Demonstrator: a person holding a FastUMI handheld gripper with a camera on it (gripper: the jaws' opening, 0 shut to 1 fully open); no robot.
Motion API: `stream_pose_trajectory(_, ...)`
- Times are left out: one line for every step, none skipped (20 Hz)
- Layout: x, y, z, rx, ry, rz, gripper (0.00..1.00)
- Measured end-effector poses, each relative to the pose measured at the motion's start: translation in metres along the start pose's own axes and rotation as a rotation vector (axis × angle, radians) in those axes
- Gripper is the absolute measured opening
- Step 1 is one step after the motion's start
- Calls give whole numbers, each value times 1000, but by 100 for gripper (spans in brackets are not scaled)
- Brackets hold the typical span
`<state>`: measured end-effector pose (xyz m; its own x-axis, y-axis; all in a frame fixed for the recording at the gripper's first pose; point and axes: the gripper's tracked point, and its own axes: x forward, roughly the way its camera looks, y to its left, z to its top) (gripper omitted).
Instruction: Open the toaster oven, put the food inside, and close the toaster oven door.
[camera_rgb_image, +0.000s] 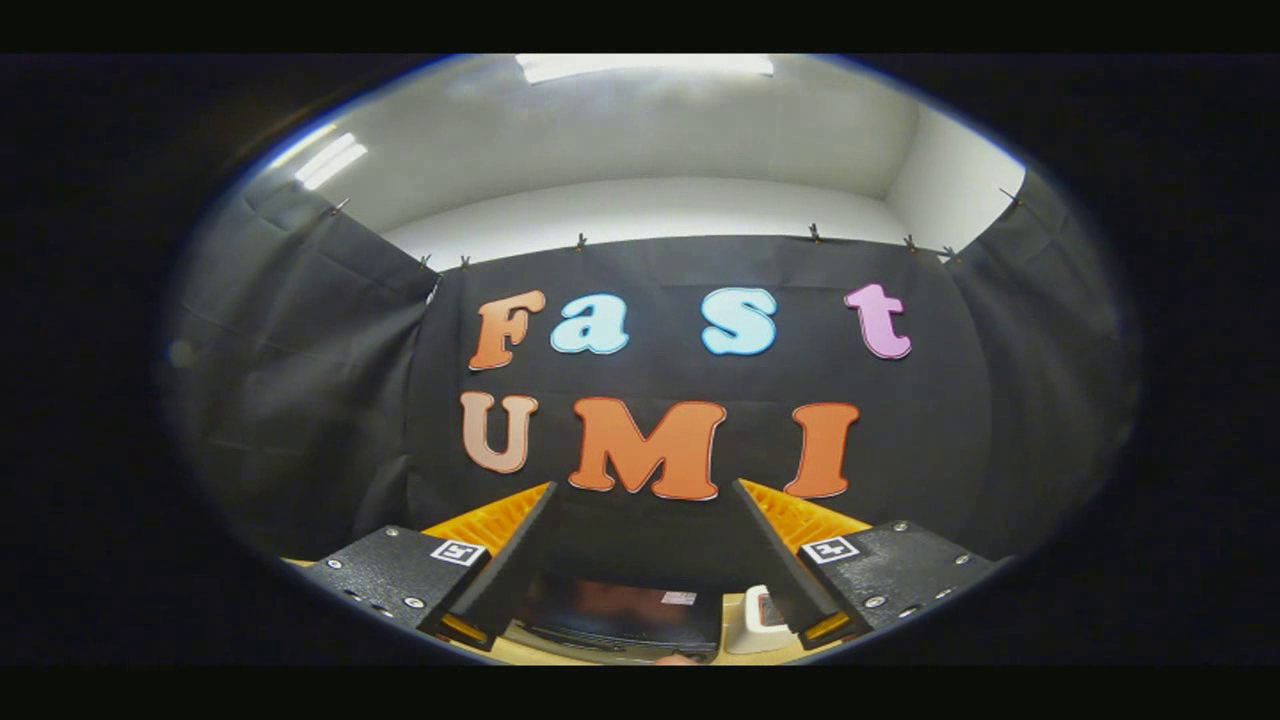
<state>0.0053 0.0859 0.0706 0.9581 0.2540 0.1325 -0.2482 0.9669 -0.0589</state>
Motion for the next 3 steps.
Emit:
stream_pose_trajectory(0,-1,-2,-1,4,-1,99)
stream_pose_trajectory(1,-3,-5,-5,11,-4,99)
stream_pose_trajectory(-2,-3,-5,-8,18,-6,99)
